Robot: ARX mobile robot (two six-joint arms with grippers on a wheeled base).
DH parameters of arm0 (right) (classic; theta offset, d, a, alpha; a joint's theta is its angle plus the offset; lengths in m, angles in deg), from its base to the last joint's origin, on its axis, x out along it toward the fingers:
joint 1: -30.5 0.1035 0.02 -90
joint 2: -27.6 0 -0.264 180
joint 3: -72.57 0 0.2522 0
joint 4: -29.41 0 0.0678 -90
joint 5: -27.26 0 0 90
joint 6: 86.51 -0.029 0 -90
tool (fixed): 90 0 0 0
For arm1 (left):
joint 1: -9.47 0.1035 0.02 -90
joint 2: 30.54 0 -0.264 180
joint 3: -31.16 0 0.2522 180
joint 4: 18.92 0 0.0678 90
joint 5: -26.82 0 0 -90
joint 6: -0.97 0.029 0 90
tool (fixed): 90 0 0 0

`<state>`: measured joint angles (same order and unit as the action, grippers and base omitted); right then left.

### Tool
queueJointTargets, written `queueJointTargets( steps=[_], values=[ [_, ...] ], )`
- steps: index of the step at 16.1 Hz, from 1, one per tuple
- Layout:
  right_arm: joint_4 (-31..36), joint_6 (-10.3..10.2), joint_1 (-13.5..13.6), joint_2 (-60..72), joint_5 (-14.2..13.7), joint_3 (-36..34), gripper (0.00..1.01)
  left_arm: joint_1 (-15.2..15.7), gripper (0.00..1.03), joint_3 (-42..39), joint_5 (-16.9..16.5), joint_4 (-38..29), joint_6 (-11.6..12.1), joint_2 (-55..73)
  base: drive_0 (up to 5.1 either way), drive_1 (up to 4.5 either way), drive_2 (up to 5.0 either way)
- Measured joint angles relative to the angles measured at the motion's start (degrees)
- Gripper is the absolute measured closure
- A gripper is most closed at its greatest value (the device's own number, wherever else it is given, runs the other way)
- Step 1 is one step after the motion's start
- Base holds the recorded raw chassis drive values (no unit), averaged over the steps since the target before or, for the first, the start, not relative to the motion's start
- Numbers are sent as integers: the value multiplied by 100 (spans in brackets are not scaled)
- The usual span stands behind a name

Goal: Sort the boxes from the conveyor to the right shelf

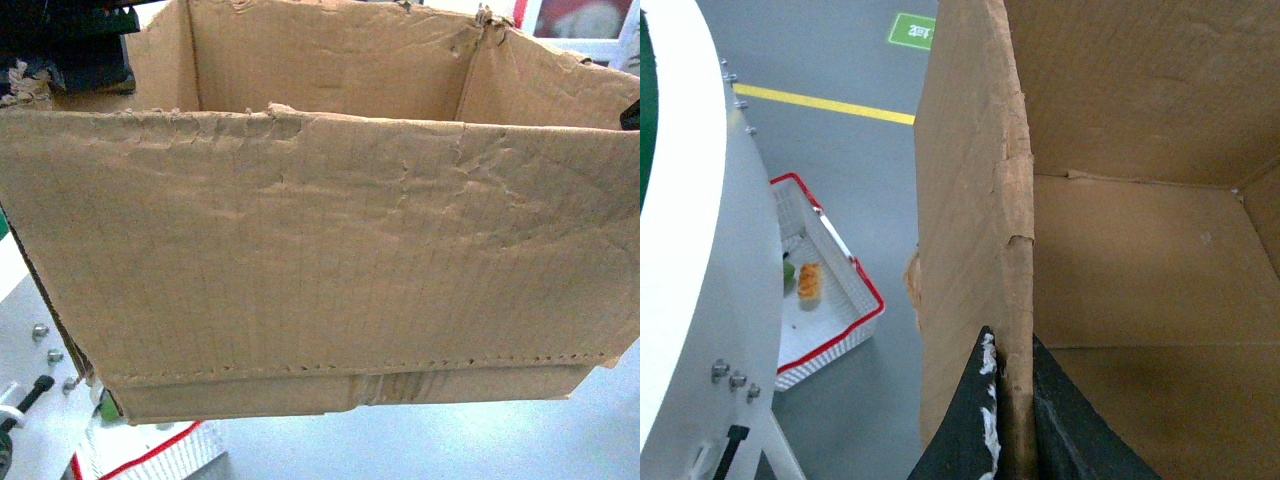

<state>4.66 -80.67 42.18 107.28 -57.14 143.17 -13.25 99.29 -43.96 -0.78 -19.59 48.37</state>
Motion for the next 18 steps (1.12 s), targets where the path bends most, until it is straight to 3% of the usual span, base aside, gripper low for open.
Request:
queueJointTargets(
  steps=[10, 18],
  values=[
    [20, 0, 0, 0, 0, 0, 99, 2, 101, 0, 2, -13, 0, 0, -175, -175, -175],
    [24, 0, 55, 9, -4, 0, 99, 26, 101, 0, 13, -13, 2, 2, 325, -261, -516]
  ],
)
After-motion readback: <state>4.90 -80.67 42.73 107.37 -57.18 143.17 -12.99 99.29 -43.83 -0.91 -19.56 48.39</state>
